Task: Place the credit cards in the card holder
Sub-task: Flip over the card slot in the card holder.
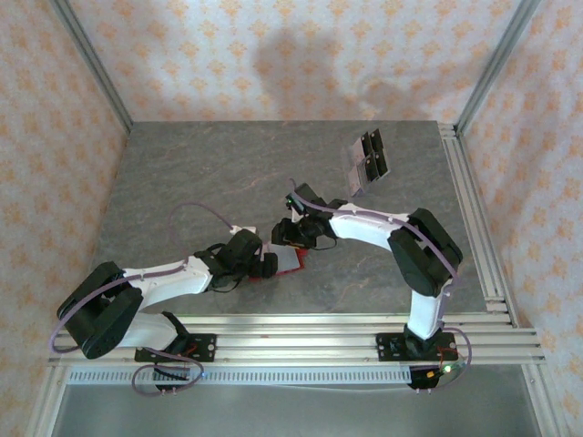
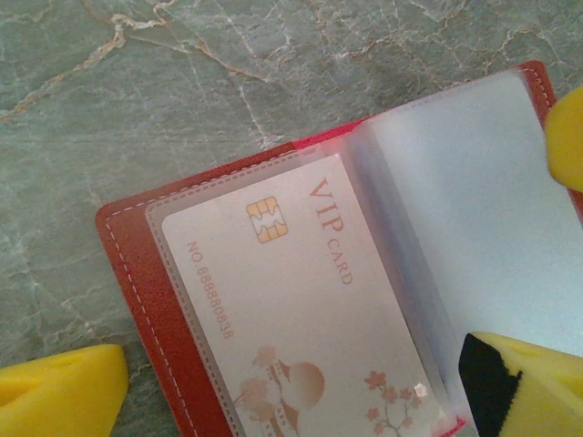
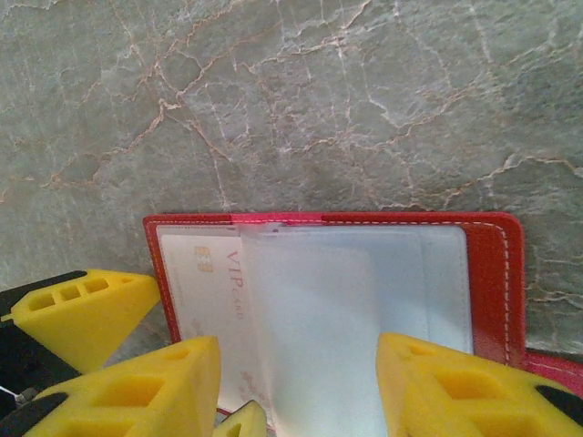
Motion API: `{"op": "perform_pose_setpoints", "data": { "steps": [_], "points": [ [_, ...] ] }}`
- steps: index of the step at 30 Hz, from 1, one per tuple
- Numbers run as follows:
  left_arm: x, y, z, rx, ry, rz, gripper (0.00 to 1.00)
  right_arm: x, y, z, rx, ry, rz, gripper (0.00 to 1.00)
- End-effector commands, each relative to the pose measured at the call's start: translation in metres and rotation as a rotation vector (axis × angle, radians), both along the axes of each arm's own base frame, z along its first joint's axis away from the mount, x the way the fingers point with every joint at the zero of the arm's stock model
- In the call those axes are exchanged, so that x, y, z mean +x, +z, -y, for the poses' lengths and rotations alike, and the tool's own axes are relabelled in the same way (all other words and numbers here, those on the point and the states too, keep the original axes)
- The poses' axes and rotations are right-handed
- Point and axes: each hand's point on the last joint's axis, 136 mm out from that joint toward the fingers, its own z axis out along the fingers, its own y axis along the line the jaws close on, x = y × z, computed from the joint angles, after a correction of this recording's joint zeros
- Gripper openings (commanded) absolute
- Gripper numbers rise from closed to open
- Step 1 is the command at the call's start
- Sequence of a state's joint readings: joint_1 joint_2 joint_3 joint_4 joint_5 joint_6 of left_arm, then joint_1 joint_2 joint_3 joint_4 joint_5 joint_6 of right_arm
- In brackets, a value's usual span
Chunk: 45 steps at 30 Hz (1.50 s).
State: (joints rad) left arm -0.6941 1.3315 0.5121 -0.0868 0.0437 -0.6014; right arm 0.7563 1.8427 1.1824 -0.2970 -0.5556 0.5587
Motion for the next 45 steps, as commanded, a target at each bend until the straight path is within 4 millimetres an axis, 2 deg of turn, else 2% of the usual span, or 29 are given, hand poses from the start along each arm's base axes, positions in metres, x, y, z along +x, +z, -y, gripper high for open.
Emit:
{"op": "perform_pose_setpoints", "data": {
  "steps": [1,8,17,21,31,45],
  "points": [
    [-0.005,-0.009,-0.004,0.014,0.005,-0.010,0.95,0.001,-0.002,-0.007,0.046,-0.015,-0.020,0.48],
    [-0.005,-0.008,-0.004,0.013,0.006,-0.006,0.95,-0.001,-0.005,-0.015,0.074,-0.008,-0.040,0.48],
    [-0.002,0.001,0.000,-0.002,-0.004,0.013,0.96,0.012,-0.009,0.008,-0.017,-0.035,0.016,0.48],
    [-0.001,0.003,0.000,-0.003,-0.005,0.018,0.96,0.013,-0.015,0.009,-0.042,-0.014,0.011,0.48],
    [0.000,0.006,0.002,-0.015,-0.013,0.024,0.98,0.005,-0.027,-0.003,-0.026,0.024,-0.036,0.48],
    [0.000,0.012,0.010,-0.048,-0.040,0.035,0.99,-0.004,-0.019,-0.021,0.024,0.043,-0.043,0.47]
  ]
}}
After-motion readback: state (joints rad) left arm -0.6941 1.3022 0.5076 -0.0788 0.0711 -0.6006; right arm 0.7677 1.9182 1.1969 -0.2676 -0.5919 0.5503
